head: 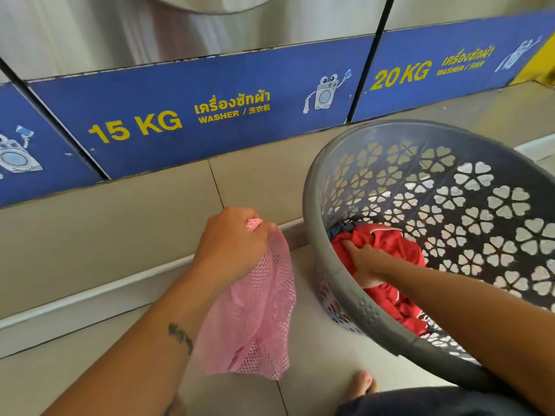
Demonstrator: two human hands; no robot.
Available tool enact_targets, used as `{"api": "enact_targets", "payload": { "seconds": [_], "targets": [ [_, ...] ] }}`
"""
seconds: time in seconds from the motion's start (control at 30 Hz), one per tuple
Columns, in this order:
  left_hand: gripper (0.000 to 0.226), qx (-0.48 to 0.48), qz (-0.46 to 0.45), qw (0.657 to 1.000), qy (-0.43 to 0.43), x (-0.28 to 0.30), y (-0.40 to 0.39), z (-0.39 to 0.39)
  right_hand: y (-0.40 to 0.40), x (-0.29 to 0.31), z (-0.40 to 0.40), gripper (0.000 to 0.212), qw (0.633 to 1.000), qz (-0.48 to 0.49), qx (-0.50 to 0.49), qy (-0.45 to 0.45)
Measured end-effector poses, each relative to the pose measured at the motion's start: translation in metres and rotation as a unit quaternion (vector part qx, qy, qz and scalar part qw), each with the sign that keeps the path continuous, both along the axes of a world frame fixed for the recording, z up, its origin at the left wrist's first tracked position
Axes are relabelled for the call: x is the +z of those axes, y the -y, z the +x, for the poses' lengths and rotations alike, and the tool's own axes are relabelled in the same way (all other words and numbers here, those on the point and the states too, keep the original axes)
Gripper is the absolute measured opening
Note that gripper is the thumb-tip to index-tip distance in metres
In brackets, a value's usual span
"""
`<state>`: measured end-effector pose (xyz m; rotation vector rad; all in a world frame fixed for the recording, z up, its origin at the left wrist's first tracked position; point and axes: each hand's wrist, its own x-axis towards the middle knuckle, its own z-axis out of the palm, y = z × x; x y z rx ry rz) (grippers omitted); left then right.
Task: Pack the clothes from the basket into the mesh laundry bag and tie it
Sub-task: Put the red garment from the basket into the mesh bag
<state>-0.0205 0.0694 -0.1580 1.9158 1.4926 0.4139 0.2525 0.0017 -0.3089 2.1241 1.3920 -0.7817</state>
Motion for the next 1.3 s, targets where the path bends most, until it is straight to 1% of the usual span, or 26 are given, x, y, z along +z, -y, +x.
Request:
{"api": "enact_targets", "payload": {
  "seconds": [0.13,0.27,0.37,0.4,0.47,0.53,0.6,0.67,0.73,0.77,0.9,0.97,1.0,1.07,1.1,1.13,1.17,1.23,1.3],
  "targets": [
    [0.036,0.006,-0.035,0.999,0.008,0.006,0.000,0.002,-0.002,0.024,0.003,0.071,0.998,0.042,0.004,-0.054],
    [0.041,0.032,-0.065,0.996,0.047,0.016,0.001,-0.008,0.003,0.075,0.009,0.049,0.993,0.082,-0.013,-0.083],
    [0.039,0.067,-0.064,0.992,0.090,0.026,0.005,-0.022,0.013,0.115,0.011,0.028,0.980,0.160,-0.050,-0.106],
    [0.039,0.080,-0.058,0.989,0.107,0.030,0.007,-0.026,0.018,0.128,0.009,0.027,0.973,0.195,-0.050,-0.111],
    [0.037,0.106,-0.038,0.985,0.132,0.040,0.015,-0.034,0.031,0.152,0.003,0.031,0.957,0.266,-0.039,-0.112],
    [0.036,0.115,-0.006,0.983,0.143,0.050,0.027,-0.041,0.045,0.176,-0.008,0.035,0.932,0.339,-0.035,-0.126],
    [0.037,0.107,0.033,0.984,0.137,0.058,0.039,-0.047,0.056,0.199,-0.020,0.034,0.903,0.405,-0.030,-0.137],
    [0.038,0.086,0.076,0.987,0.113,0.066,0.049,-0.055,0.064,0.217,-0.035,0.028,0.882,0.449,-0.011,-0.140],
    [0.038,0.071,0.103,0.988,0.095,0.072,0.056,-0.063,0.069,0.226,-0.049,0.025,0.882,0.452,-0.004,-0.137],
    [0.039,0.067,0.110,0.988,0.087,0.074,0.059,-0.068,0.071,0.227,-0.056,0.025,0.888,0.439,-0.009,-0.136],
    [0.039,0.059,0.129,0.989,0.049,0.072,0.063,-0.085,0.077,0.215,-0.082,0.025,0.921,0.345,-0.058,-0.172],
    [0.036,0.055,0.127,0.990,0.034,0.070,0.061,-0.092,0.077,0.210,-0.090,0.038,0.929,0.308,-0.073,-0.190],
    [0.034,0.049,0.129,0.990,0.030,0.069,0.060,-0.093,0.077,0.208,-0.091,0.050,0.930,0.299,-0.081,-0.201],
    [0.032,0.037,0.137,0.990,0.027,0.067,0.057,-0.093,0.077,0.206,-0.092,0.082,0.927,0.285,-0.082,-0.232],
    [0.031,0.031,0.140,0.989,0.027,0.066,0.056,-0.091,0.077,0.205,-0.092,0.094,0.931,0.274,-0.068,-0.233],
    [0.030,0.023,0.144,0.989,0.028,0.065,0.055,-0.088,0.077,0.204,-0.093,0.096,0.937,0.265,-0.046,-0.224],
    [0.030,0.014,0.149,0.988,0.028,0.063,0.053,-0.085,0.076,0.203,-0.093,0.091,0.942,0.260,-0.021,-0.212],
    [0.028,0.001,0.151,0.988,0.028,0.062,0.052,-0.078,0.072,0.199,-0.092,0.066,0.948,0.255,0.025,-0.187],
    [0.026,-0.004,0.141,0.989,0.033,0.061,0.050,-0.073,0.069,0.196,-0.087,0.041,0.952,0.261,0.038,-0.158]
  ]
}}
